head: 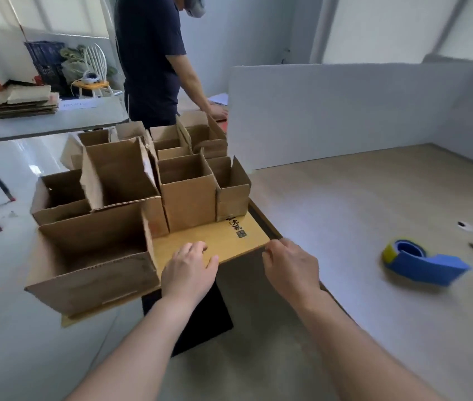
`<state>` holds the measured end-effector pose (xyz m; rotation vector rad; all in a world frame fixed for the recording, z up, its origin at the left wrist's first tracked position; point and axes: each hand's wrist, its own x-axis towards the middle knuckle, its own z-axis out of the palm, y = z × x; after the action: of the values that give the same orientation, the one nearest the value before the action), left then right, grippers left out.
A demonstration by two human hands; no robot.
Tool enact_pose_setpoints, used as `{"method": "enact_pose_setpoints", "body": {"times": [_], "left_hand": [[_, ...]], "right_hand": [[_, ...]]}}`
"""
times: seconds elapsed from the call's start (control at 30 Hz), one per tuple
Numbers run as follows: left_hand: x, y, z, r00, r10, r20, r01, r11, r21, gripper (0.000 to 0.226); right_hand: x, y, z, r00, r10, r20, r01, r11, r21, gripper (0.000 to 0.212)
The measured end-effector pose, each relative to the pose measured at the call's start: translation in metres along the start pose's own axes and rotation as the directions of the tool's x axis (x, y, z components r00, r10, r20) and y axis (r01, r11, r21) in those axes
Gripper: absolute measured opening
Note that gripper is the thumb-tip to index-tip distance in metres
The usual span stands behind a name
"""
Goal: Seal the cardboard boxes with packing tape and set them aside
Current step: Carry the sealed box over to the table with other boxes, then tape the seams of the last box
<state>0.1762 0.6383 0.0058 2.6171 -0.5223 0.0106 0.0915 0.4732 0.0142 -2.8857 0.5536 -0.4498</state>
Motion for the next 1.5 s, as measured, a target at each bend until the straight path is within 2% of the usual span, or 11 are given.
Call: {"method": "enact_pose_setpoints", "body": {"times": [0.2, 0.37, 0.47, 0.63, 0.83, 0.97, 1.17, 1.33, 1.43, 1.5], "left_hand": [[0.002, 0.125, 0.059, 0.972, 0.215, 0.095, -0.217, 0.976, 0.007, 0.041], [-0.005, 0.232, 0.117, 0.905, 0.398, 0.147, -0.393, 0.917, -0.064, 0.044], [-0.01, 0.291, 0.151, 0.859, 0.478, 0.184, -0.468, 0.879, -0.095, 0.041], [-0.022, 0.379, 0.197, 0.779, 0.571, 0.257, -0.558, 0.82, -0.132, 0.032], [-0.014, 0.467, 0.25, 0.617, 0.701, 0.356, -0.667, 0.707, -0.236, 0.045], [0.007, 0.517, 0.288, 0.514, 0.718, 0.47, -0.696, 0.669, -0.261, 0.06], [0.052, 0.579, 0.362, 0.447, 0.663, 0.6, -0.689, 0.683, -0.242, 0.072], [0.09, 0.608, 0.422, 0.473, 0.601, 0.645, -0.658, 0.727, -0.194, 0.074], [0.107, 0.623, 0.451, 0.502, 0.582, 0.64, -0.631, 0.752, -0.189, 0.061], [0.112, 0.63, 0.462, 0.502, 0.574, 0.647, -0.651, 0.743, -0.154, 0.053]], "right_hand": [[-0.027, 0.122, -0.036, 0.973, 0.229, -0.01, -0.229, 0.971, -0.063, 0.029], [-0.059, 0.224, -0.063, 0.916, 0.369, -0.158, -0.389, 0.914, -0.118, 0.016], [-0.083, 0.282, -0.077, 0.877, 0.467, -0.115, -0.479, 0.869, -0.127, 0.023], [-0.12, 0.364, -0.091, 0.762, 0.624, -0.173, -0.645, 0.753, -0.127, 0.027], [-0.147, 0.446, -0.095, 0.574, 0.794, -0.2, -0.817, 0.574, -0.064, 0.026], [-0.149, 0.495, -0.098, 0.442, 0.887, -0.135, -0.897, 0.435, -0.08, 0.032], [-0.145, 0.573, -0.088, 0.234, 0.97, -0.064, -0.969, 0.227, -0.101, 0.037], [-0.146, 0.622, -0.07, 0.125, 0.992, -0.025, -0.989, 0.122, -0.079, 0.062], [-0.147, 0.644, -0.061, 0.062, 0.998, 0.017, -0.994, 0.064, -0.094, 0.081], [-0.145, 0.653, -0.054, 0.039, 0.998, 0.041, -0.995, 0.043, -0.091, 0.086]]}}
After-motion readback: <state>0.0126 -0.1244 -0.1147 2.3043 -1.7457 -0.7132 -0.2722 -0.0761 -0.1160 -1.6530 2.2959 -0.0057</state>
